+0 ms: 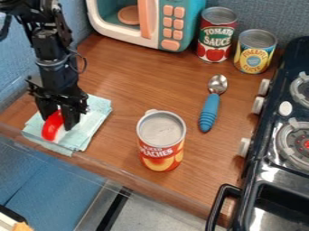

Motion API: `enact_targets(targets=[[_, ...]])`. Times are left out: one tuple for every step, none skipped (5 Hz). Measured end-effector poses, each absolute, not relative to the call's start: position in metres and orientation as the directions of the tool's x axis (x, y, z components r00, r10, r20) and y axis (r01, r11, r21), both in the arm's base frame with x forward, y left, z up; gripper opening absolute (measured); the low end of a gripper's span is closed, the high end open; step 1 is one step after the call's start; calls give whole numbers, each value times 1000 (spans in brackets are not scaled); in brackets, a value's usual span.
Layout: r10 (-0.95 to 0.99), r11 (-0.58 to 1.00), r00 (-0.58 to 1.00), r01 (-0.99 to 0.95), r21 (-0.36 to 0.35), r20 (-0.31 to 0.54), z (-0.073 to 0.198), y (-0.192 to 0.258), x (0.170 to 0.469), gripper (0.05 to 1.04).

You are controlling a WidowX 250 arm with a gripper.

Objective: Move the red toy to the middle of the table

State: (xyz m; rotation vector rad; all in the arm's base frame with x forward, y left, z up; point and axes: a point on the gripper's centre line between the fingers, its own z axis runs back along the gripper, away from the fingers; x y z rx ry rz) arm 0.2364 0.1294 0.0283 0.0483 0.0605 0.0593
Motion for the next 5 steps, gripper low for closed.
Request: enact_targets(targets=[[66,997,995,-62,49,-70,33,122,236,576],[77,994,997,-77,74,-7,60,101,254,576],[60,995,995,-66,77,74,78,72,290,576],[58,997,996,-60,40,67,63,53,316,576],[38,999,997,-39,15,62,49,32,342,576]])
